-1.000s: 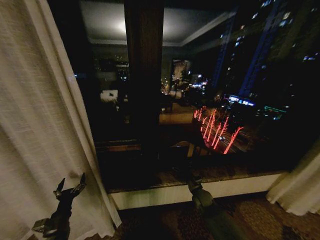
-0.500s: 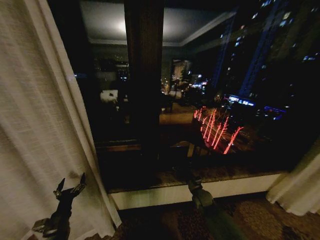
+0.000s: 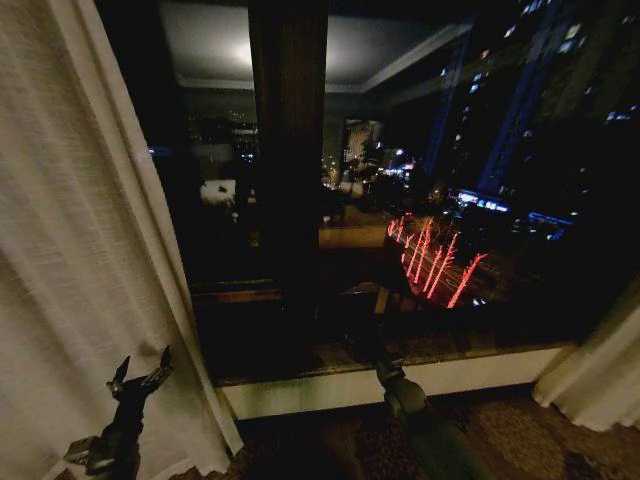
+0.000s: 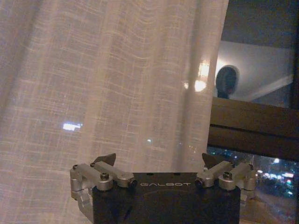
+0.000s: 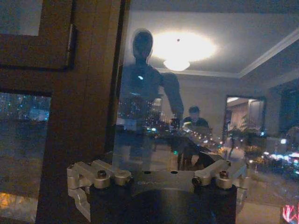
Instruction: Open the curtains by pulling them apart, changing their state from closed to fully open.
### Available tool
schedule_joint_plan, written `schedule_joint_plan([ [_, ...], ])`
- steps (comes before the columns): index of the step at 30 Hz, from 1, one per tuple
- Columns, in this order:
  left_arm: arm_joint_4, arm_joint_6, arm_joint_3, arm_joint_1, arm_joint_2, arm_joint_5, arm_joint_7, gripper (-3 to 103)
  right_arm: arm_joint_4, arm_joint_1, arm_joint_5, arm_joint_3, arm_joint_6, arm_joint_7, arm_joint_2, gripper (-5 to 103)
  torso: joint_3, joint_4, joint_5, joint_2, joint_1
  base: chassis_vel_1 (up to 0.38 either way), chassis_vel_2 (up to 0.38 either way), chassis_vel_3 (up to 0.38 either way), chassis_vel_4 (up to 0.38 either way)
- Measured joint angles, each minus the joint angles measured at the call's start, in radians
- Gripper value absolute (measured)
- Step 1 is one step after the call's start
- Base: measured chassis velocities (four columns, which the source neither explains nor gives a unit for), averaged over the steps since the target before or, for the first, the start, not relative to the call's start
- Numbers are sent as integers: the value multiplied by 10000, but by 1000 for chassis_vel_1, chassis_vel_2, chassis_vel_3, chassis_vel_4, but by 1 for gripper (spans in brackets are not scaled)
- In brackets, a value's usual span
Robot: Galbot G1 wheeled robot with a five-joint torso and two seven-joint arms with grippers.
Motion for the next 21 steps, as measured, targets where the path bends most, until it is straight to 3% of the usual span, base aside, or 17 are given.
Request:
schedule_joint_plan([
  [15,-53,181,113,-61,-6,107,-81,100,0,0,0,1,0,1,-1,100,0,0,0,0,0,0,0,0,0],
  [20,-601,1644,980,-546,-90,935,-734,100,0,0,0,0,0,0,0,100,0,-1,0,0,0,0,0,0,0],
  [21,-601,1644,980,-546,-90,935,-734,100,0,0,0,0,0,0,0,100,0,-1,0,0,0,0,0,0,0],
])
